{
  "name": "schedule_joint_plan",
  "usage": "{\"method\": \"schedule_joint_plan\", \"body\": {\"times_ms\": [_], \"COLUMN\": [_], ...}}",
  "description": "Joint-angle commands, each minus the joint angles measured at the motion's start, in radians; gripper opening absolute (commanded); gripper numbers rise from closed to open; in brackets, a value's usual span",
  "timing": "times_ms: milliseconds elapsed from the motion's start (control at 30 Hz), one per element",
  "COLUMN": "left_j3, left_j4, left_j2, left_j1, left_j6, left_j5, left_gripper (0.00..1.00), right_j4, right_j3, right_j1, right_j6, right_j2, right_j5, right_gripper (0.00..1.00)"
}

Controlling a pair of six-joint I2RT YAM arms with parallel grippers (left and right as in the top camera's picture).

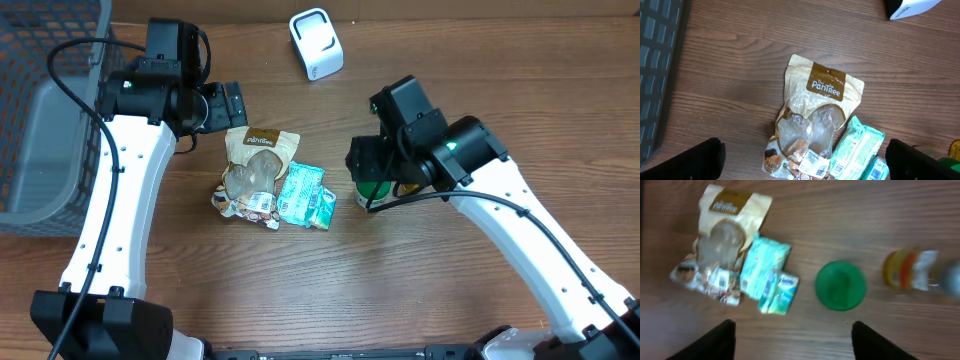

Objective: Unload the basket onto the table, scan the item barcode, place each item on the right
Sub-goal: 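Open the right gripper and move it back down over the Vim bottle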

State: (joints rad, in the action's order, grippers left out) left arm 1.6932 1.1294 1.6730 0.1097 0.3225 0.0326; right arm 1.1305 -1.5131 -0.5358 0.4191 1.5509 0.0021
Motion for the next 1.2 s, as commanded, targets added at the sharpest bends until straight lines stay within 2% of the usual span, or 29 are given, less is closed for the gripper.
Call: {"method": "schedule_joint_plan", "body": {"times_ms": [0,33,267,400,1167], "left_j3": [0.009,0.009,0.009,0.009,0.009], "left_j4": [-0.004,-0.004,-0.004,-0.004,-0.004], "left_j2": [0.003,0.003,0.003,0.003,0.003], "left_j1": [0.002,0.002,0.002,0.002,0.002], "left_j6": [0.006,0.006,0.006,0.006,0.006], "left_j5": [-0.007,-0.007,-0.007,-0.007,-0.007], "left_gripper": [0.99,1.0,1.0,1.0,1.0], "right_j4": [0.01,0.013,0.023,0.035,0.042], "right_j3": [-0.034,-0.034,-0.034,-0.033,-0.031], "right_j1": [0.046,0.065,0.183,0.221,0.252], "right_j6": [-0.009,-0.009,-0.033,-0.081,-0.114], "right_j2": [-0.025,-0.024,-0.024,-0.024,-0.023], "right_j5": [0.114,0.114,0.109,0.111,0.181], "right_gripper": [0.84,0.88,0.91,1.0,1.0]}}
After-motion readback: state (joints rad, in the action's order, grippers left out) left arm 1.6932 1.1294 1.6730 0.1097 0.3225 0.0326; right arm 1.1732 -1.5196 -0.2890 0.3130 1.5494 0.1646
